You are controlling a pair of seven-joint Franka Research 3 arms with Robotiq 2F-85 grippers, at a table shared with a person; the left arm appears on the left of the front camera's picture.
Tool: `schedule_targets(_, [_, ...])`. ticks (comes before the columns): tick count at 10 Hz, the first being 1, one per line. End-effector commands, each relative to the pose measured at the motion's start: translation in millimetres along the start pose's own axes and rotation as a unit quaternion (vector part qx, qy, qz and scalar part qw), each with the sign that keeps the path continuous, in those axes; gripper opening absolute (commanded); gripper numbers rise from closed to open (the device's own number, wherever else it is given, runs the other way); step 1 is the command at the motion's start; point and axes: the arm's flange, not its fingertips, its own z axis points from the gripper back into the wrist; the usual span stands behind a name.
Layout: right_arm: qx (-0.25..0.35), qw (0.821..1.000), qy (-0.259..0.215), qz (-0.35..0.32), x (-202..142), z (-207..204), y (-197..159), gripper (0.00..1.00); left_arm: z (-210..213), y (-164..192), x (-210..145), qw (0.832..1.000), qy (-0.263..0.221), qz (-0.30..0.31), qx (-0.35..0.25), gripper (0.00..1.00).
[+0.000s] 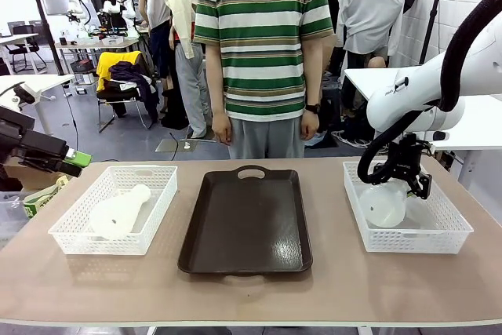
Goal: Prepare the laboratory tools.
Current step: Pick up the Big flask that the person points to, then while moving the picked Big flask to the Handle tray indicated by the person, stop as directed by the person.
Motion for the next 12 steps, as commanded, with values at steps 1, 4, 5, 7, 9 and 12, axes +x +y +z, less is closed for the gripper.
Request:
schedule_targets(1, [0.002,1.000,-0.002,0.000,-0.4,0.0,1.1,0.00,0.1,2.1,-0.4,1.000,-0.009,-0.009,-0.009,1.00])
schedule_targets(4, [0.002,1.000,-0.002,0.000,-0.4,0.0,1.1,0.00,0.1,2.1,-0.4,1.000,-0.009,-0.009,-0.009,1.00])
schedule_targets(5, [0.002,1.000,-0.002,0.000,-0.4,0.0,1.1,0.00,0.1,2.1,-0.4,1.000,-0.009,-0.009,-0.009,1.00])
schedule_targets(7, [0.002,1.000,-0.002,0.000,-0.4,0.0,1.1,0.00,0.1,2.1,-0.4,1.000,-0.009,-0.009,-0.009,1.00])
schedule_targets(9, [0.002,1.000,-0.002,0.000,-0.4,0.0,1.1,0.00,0.1,2.1,-0.4,1.000,-0.009,-0.009,-0.009,1.00])
schedule_targets(12, [0.002,1.000,-0.002,0.000,-0.4,0.0,1.1,0.00,0.1,2.1,-0.4,1.000,-0.009,-0.009,-0.009,1.00])
